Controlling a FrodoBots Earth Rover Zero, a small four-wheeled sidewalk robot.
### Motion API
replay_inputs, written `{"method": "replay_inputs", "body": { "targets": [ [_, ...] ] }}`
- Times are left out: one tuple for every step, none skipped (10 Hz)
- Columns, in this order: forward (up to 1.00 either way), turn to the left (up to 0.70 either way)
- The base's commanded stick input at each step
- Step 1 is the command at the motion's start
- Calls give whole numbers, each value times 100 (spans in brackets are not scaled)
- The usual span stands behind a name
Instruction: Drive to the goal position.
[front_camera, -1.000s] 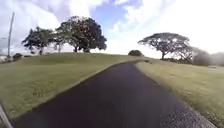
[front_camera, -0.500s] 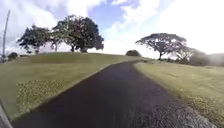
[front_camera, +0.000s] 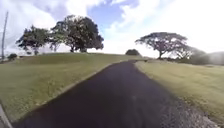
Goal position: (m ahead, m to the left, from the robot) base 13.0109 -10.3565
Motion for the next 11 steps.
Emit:
{"method": "replay_inputs", "body": {
  "targets": [
    [60,-12],
    [60,-4],
    [60,0],
    [60,0],
    [60,0],
    [60,0],
    [60,0],
    [60,0],
    [60,-10],
    [60,-15],
    [60,-12]
  ]
}}
